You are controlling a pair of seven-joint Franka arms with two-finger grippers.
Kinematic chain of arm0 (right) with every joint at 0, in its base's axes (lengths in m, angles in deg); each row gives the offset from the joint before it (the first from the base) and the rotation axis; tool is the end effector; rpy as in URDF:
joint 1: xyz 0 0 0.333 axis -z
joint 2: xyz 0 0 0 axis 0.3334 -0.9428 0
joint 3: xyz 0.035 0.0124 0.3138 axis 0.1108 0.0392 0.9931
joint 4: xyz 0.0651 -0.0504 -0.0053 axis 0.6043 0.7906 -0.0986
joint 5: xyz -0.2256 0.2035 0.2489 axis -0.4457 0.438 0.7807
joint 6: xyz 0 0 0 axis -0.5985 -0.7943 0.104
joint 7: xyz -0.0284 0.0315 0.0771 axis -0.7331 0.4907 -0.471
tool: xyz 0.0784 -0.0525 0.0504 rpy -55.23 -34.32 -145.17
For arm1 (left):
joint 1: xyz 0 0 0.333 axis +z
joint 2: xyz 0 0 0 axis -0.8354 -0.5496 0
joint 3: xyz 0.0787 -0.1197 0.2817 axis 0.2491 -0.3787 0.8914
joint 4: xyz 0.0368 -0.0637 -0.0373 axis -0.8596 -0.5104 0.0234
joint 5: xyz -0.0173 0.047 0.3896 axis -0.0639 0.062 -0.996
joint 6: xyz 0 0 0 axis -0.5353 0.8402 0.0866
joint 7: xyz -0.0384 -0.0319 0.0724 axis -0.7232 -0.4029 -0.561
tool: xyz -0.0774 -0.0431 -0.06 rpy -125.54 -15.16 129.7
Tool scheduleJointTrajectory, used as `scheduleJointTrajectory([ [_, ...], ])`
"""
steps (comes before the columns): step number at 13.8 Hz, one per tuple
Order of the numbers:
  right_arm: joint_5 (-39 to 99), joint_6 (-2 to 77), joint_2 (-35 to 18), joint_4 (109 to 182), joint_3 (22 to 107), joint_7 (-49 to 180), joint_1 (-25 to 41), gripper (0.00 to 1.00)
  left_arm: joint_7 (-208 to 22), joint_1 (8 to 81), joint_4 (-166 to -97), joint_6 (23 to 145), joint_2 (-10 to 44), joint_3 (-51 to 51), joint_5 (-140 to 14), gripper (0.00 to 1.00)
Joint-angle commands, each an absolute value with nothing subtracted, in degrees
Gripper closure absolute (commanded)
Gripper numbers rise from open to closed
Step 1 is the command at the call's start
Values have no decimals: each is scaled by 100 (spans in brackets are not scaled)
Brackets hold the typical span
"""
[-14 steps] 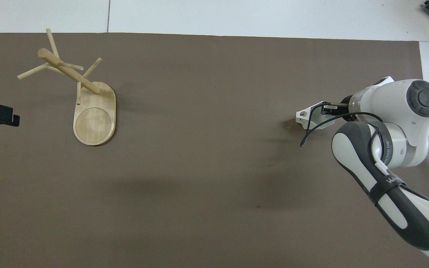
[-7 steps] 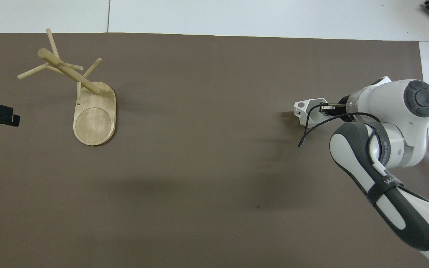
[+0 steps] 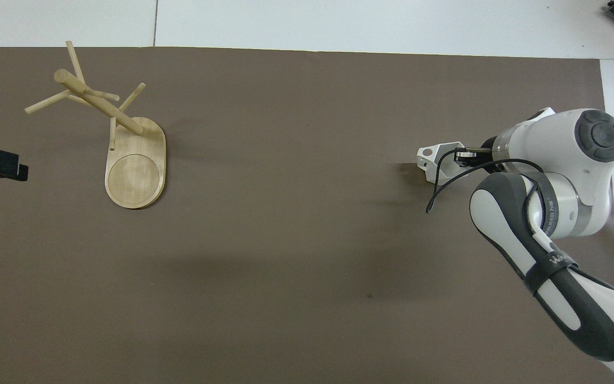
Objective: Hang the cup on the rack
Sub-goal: 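Reach the right gripper to the white cup and grasp its rim, then lift the cup with the right gripper while the left gripper approaches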
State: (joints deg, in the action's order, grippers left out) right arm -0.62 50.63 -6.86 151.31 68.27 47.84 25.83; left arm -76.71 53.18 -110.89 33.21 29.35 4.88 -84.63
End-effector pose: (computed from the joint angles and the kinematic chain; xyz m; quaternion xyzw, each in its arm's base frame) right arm 0.6213 0.0469 0.3897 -0.9965 0.0414 -0.0662 0.0302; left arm 0.5374 -0.0209 0.6532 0.9992 -0.0229 0.0108 0.0310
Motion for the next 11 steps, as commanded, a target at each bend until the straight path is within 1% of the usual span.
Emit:
scheduleJointTrajectory([
  [1, -50, 4686, -661, 14819, 6988, 5158, 2651, 100, -7760, 5262, -11226, 3282, 3073, 489, -8431, 0],
  [2, -24, 4484, -661, 14661, 7058, 5220, 2651, 100, -7769, 5262, -11226, 3290, 3073, 490, -8431, 0],
  [3, 324, 4308, -661, 14485, 7119, 5230, 2651, 100, -7777, 5262, -11208, 3343, 3065, 498, -8431, 0],
  [5, 1517, 4044, -652, 14212, 7225, 5291, 2651, 100, -8013, 5227, -11304, 3422, 3082, 402, -8431, 0],
  [6, 1854, 3947, -652, 14107, 7321, 5317, 2651, 100, -8023, 5175, -11314, 3536, 3082, 332, -8431, 0],
  [9, 2207, 3412, -661, 13799, 7550, 5335, 2651, 100, -8224, 4876, -11760, 4255, 3248, 305, -8431, 0],
  [11, 2707, 3322, -661, 13728, 7717, 5405, 2651, 100, -8532, 4761, -12007, 4660, 3337, 270, -8361, 0],
])
